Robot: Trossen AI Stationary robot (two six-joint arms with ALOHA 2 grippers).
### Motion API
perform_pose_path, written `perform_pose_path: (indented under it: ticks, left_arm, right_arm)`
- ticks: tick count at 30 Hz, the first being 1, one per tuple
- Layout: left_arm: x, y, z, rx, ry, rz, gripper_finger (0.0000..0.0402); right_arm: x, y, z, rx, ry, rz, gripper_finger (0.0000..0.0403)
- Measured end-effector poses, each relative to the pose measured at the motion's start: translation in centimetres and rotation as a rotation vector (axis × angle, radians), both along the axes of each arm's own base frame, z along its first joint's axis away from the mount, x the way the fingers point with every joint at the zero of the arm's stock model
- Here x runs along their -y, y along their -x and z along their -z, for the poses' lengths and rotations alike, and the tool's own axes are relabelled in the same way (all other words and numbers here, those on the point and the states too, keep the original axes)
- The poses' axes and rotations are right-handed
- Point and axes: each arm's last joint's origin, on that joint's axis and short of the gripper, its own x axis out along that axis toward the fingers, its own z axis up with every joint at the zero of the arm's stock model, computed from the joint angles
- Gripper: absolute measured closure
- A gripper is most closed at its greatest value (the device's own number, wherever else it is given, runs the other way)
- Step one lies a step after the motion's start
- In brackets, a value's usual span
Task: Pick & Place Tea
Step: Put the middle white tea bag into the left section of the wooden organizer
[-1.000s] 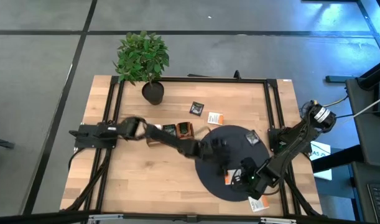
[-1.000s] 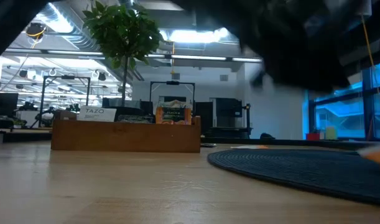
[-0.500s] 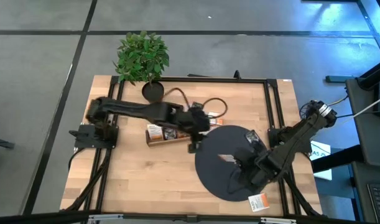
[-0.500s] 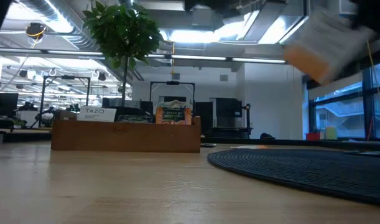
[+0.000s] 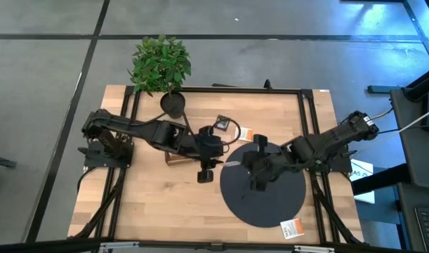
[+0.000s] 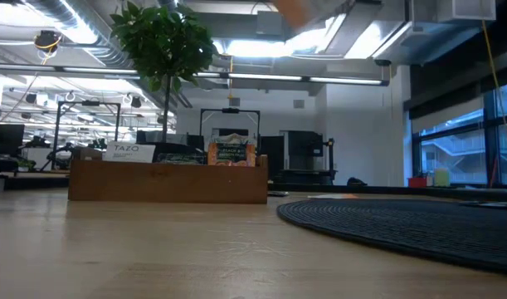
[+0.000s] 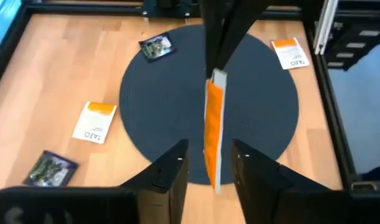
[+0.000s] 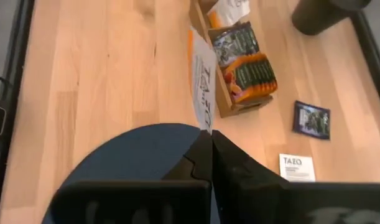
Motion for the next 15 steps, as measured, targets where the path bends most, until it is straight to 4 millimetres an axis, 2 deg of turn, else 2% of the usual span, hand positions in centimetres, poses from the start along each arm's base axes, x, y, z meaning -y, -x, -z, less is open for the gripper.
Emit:
perform_pose_path:
  ticks: [8,15]
  left_arm:
    - [0.5,-0.1,0.1,0.035,0.008,-0.071,0.0288]
    - [0.3,-0.1,0.1,0.047,-0.035,-0.117,0.0288]
  right_arm:
    - [1.2,-0.9,-0.2,0.015,-0.011,-0.024,0.0402]
    - [1.4,-1.1,-0.3,0.032,0.001,-0.057,0.0402]
